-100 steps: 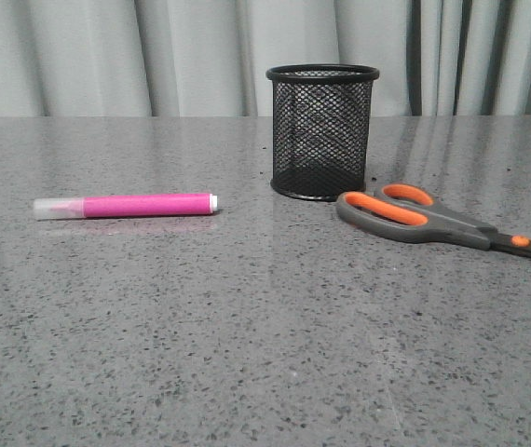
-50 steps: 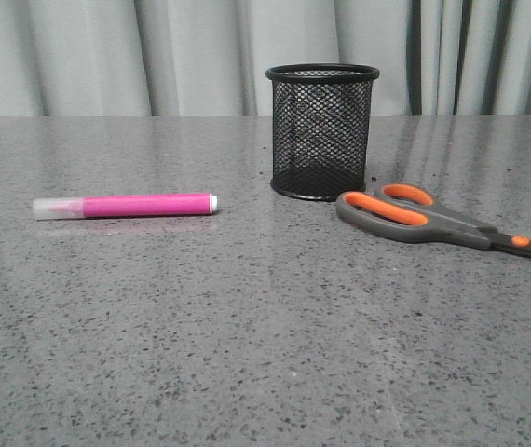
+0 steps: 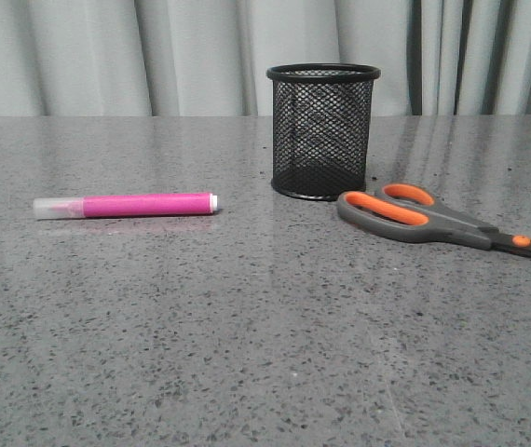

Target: Put pen and scissors into bin

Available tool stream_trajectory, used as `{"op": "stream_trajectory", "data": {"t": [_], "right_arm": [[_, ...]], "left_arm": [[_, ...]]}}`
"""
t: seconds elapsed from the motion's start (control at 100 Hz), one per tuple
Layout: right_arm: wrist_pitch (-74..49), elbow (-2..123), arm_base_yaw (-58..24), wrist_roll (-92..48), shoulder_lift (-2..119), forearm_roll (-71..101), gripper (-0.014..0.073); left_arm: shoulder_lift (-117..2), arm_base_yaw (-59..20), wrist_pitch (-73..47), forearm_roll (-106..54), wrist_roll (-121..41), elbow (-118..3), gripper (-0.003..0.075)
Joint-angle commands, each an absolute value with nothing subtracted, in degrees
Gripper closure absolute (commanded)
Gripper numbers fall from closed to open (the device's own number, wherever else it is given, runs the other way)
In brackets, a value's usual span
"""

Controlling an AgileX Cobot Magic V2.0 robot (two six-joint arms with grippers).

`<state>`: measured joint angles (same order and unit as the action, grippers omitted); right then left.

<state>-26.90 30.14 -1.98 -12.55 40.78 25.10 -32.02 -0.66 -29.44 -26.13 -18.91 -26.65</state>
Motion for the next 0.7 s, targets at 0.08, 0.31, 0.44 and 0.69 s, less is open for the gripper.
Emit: {"op": "stream_trajectory", "data": {"t": [0.08,0.31,0.44,0.69], "right_arm": [[-23.5,32.6,-2.0,-13.6,41.1,25.4,0.027],[-23.3,32.6,-2.0,-13.6,41.1,25.4,0.0162],[-23.2,32.6,-2.0,-13.6,41.1,25.4,0.0162],[-22.8,32.6,-2.0,-14.0,41.1,25.4,0.0162]], "left_arm": [[-36.7,-1.0,-26.4,-38.3,-28.3,-30.2,0.0453],[-43.1,-1.0,-27.7,-52.2,-46.3,-33.3,0.0345],[-49.5,-1.0,-33.3,-59.1,-62.2,-36.6,0.0347],[-66.9,-1.0,-48.8,-61.5,-87.2,-46.9,0.0387]]}}
